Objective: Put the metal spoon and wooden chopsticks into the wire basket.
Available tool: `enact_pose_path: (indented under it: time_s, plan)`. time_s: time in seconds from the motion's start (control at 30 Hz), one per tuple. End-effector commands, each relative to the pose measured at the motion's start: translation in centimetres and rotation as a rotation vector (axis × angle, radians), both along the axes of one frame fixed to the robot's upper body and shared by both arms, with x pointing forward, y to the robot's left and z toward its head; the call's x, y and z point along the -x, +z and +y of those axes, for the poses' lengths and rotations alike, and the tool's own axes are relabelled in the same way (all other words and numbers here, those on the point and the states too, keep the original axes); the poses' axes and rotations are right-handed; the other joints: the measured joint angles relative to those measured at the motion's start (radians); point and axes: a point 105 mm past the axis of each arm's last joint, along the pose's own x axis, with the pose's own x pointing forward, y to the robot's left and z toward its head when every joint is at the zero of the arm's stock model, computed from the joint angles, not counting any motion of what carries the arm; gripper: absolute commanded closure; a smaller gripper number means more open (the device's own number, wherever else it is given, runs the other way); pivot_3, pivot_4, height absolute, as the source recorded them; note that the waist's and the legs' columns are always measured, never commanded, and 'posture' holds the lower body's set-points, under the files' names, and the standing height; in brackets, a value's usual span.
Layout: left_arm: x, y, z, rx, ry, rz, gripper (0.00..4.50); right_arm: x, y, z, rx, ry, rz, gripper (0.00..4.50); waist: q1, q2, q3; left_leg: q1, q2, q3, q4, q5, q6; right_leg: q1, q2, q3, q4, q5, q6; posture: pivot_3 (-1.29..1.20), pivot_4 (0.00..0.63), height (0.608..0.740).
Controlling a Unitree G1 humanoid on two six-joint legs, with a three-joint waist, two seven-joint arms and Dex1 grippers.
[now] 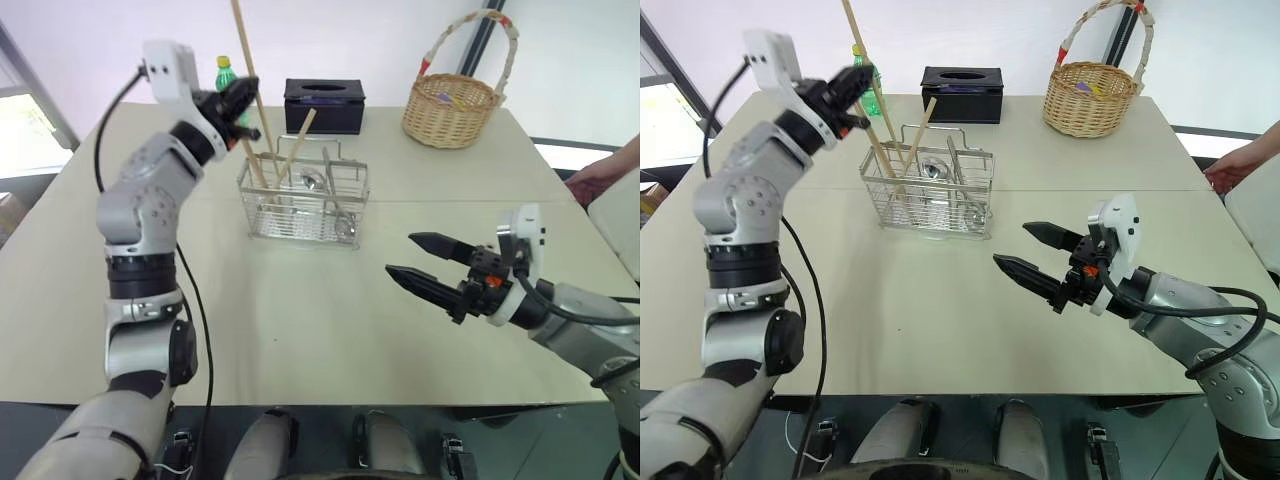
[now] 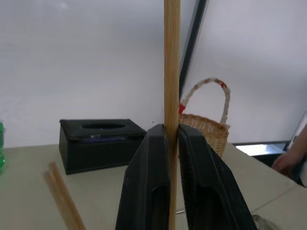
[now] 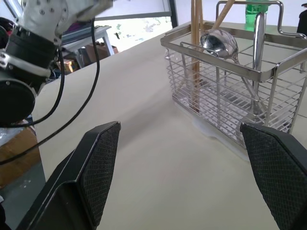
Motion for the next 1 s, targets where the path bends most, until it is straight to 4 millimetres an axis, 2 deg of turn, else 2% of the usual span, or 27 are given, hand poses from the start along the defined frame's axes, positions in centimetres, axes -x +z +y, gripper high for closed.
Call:
enact_pose_path:
  time_s: [0.03,0.17,0.2,0.37,0.47,0.57,0.63,0.77,0.9,1.0]
  plan:
    - [0.8,1.4,-0.3,0.018,-0.010,-0.065,2.32,0.3,1.3,0.1,-0.011,0.008,-0.063,0.36,0.000,0.000,0.000,0.000,0.000,0.000,0.000,0.000,0.000,0.000,0.000,0.000,0.000,0.000,0.000,0.00,0.150,0.661]
    - [1.4,1.9,-0.3,0.041,-0.017,-0.087,0.22,0.1,1.4,-0.2,-0.013,0.002,-0.061,0.36,0.000,0.000,0.000,0.000,0.000,0.000,0.000,0.000,0.000,0.000,0.000,0.000,0.000,0.000,0.000,0.00,0.150,0.661]
    - [1.6,2.1,-0.3,0.045,-0.019,-0.090,0.07,0.0,1.5,-0.3,-0.015,0.001,-0.061,0.36,0.000,0.000,0.000,0.000,0.000,0.000,0.000,0.000,0.000,0.000,0.000,0.000,0.000,0.000,0.000,0.00,0.150,0.661]
    - [2.0,2.6,-0.1,0.026,-0.003,-0.115,0.07,-0.3,1.5,-0.3,-0.017,0.002,-0.062,0.36,0.000,0.000,0.000,0.000,0.000,0.000,0.000,0.000,0.000,0.000,0.000,0.000,0.000,0.000,0.000,0.00,0.150,0.661]
    - [3.0,4.8,2.1,-0.051,0.021,-0.176,0.07,-0.7,1.7,-0.5,0.029,0.013,-0.090,0.36,-0.006,0.001,0.001,0.000,0.001,0.000,0.000,0.000,0.000,-0.001,0.001,0.000,0.000,0.000,0.000,0.00,0.150,0.661]
    - [4.2,5.2,4.4,-0.214,0.014,-0.197,0.07,-1.5,2.3,-1.6,0.068,-0.002,-0.116,0.36,-0.011,0.002,0.002,0.000,0.001,0.001,-0.002,0.000,0.000,-0.001,0.002,0.000,0.000,0.000,0.000,0.00,0.150,0.661]
    - [5.6,4.4,6.4,-0.412,-0.010,-0.181,0.07,-2.4,2.9,-2.8,0.110,-0.018,-0.146,0.36,-0.022,0.004,0.003,0.000,0.002,0.001,-0.002,0.000,0.000,-0.002,0.003,0.000,0.000,0.000,0.000,0.00,0.150,0.661]
    - [7.9,1.9,9.3,-0.670,-0.053,-0.093,0.07,-3.6,3.5,-4.4,0.153,-0.033,-0.172,0.36,-0.027,0.006,0.003,0.001,0.002,0.001,-0.004,0.000,0.001,-0.001,0.002,0.001,-0.001,-0.002,-0.004,0.00,0.150,0.661]
    - [9.5,0.3,10.8,-0.746,-0.077,-0.022,0.07,-4.1,3.5,-4.7,0.187,-0.005,-0.190,0.36,-0.021,0.006,0.004,0.000,0.002,0.000,-0.003,-0.001,0.001,-0.001,0.000,0.001,-0.002,-0.002,-0.005,0.00,0.150,0.661]
    - [9.5,-0.2,11.4,-0.761,-0.044,-0.008,0.07,-4.3,3.7,-4.1,0.177,0.022,-0.204,0.36,-0.022,0.007,0.004,0.000,0.002,0.000,-0.003,-0.001,0.001,0.000,-0.001,0.001,-0.004,-0.003,-0.005,0.00,0.150,0.661]
